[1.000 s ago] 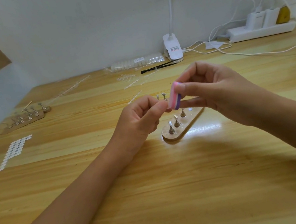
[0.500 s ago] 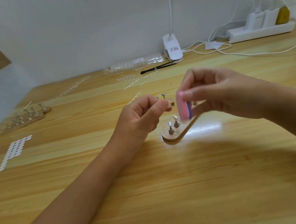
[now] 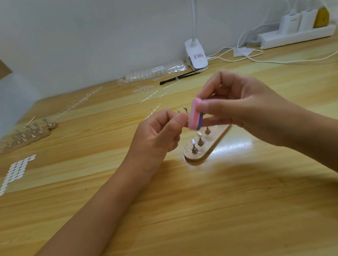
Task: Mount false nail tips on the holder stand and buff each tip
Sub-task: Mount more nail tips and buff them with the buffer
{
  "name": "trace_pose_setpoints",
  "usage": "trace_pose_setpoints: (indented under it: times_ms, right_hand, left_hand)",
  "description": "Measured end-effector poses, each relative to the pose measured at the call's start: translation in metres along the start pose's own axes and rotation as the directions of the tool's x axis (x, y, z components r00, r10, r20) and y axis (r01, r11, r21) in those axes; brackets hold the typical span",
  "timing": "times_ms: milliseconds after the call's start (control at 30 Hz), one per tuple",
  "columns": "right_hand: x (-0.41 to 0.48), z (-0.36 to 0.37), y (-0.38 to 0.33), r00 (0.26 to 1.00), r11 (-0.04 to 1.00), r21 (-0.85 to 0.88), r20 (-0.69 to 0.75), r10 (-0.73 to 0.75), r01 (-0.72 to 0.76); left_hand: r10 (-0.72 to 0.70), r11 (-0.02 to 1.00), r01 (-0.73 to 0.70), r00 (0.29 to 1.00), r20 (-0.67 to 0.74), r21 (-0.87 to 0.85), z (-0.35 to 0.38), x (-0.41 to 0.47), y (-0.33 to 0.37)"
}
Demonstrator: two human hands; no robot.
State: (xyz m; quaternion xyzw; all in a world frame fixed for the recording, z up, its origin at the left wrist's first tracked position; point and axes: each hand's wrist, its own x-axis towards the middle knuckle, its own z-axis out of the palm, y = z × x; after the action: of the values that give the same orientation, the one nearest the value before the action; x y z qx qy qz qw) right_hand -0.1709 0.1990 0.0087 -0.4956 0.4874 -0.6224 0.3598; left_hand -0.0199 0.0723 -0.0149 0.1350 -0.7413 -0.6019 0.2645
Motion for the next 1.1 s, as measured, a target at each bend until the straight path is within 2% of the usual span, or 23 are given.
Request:
trace_pose_setpoints:
  times_ms: [67, 100, 200, 267, 367, 433, 467, 533, 600, 633, 700, 767, 833, 900, 967, 1100]
  right_hand:
    - [0.002, -0.003, -0.002, 0.994, 0.999, 0.036, -0.106, -0.021, 0.025]
    - [0.003, -0.006, -0.004, 0.993, 0.999, 0.041, -0.114, -0.001, 0.005]
    - [0.001, -0.009, -0.008, 0.992, 0.994, -0.012, 0.06, 0.113, -0.112]
    - [-0.001, -0.004, -0.005, 0.99, 0.994, -0.037, 0.099, 0.104, -0.101]
    - [0.0, 0.001, 0.0, 0.999, 1.0, 0.01, -0.046, 0.016, -0.015]
    - [0.003, -0.005, -0.002, 0.994, 0.999, 0.043, -0.107, 0.02, -0.016]
    - [0.003, -0.009, -0.004, 0.995, 0.998, 0.044, -0.083, 0.046, -0.043]
    - [0.002, -0.013, -0.007, 0.99, 0.993, -0.003, 0.078, 0.121, -0.121]
    - [-0.001, -0.011, -0.005, 0.973, 0.989, -0.063, 0.181, 0.14, -0.13]
    - [-0.001, -0.007, -0.002, 0.982, 0.993, -0.061, 0.152, 0.11, -0.101]
    - [0.001, -0.003, 0.001, 1.0, 0.999, -0.01, 0.007, 0.03, -0.03]
    - [0.004, -0.005, -0.001, 0.993, 0.999, 0.039, -0.119, 0.016, -0.011]
    - [0.005, -0.012, -0.006, 0.994, 0.998, 0.031, -0.095, 0.059, -0.056]
    - [0.003, -0.014, -0.009, 0.992, 0.994, -0.013, 0.058, 0.109, -0.109]
    - [0.0, -0.008, -0.006, 0.989, 0.994, -0.051, 0.108, 0.099, -0.094]
    - [0.005, -0.008, -0.005, 0.993, 0.999, 0.033, -0.122, 0.0, 0.004]
  left_hand:
    - [0.007, 1.0, -0.007, 1.0, -0.002, 0.016, -0.001, 0.0, 0.0]
    - [0.01, 0.999, -0.01, 1.0, 0.0, 0.032, -0.001, 0.0, 0.001]
    - [0.018, 0.998, -0.02, 1.0, 0.022, 0.063, 0.0, -0.001, 0.0]
    - [0.017, 0.998, -0.019, 0.999, 0.036, 0.051, 0.0, -0.001, -0.001]
    - [0.018, 0.999, -0.019, 1.0, 0.016, 0.034, -0.003, -0.001, 0.001]
    - [0.024, 0.998, -0.025, 0.999, 0.026, 0.054, -0.003, -0.001, 0.001]
    - [0.025, 0.998, -0.027, 0.999, 0.033, 0.063, -0.002, -0.001, 0.001]
    - [0.025, 0.997, -0.028, 0.999, 0.039, 0.072, 0.0, 0.0, -0.001]
    - [0.025, 0.998, -0.028, 0.999, 0.045, 0.053, 0.0, 0.0, -0.002]
    - [0.027, 0.999, -0.029, 0.999, 0.045, 0.036, 0.0, 0.0, -0.002]
    - [0.034, 0.999, -0.035, 0.999, 0.04, 0.03, -0.004, 0.0, -0.001]
    - [0.037, 0.996, -0.04, 0.998, 0.045, 0.076, -0.005, 0.0, -0.001]
    - [0.031, 0.995, -0.036, 0.998, 0.051, 0.097, -0.003, -0.001, -0.001]
    - [0.029, 0.996, -0.033, 0.999, 0.046, 0.083, -0.002, -0.001, -0.001]
    - [0.034, 0.995, -0.038, 0.998, 0.046, 0.087, -0.001, -0.001, -0.001]
    - [0.057, 0.988, -0.065, 0.997, 0.061, 0.137, -0.002, -0.002, -0.003]
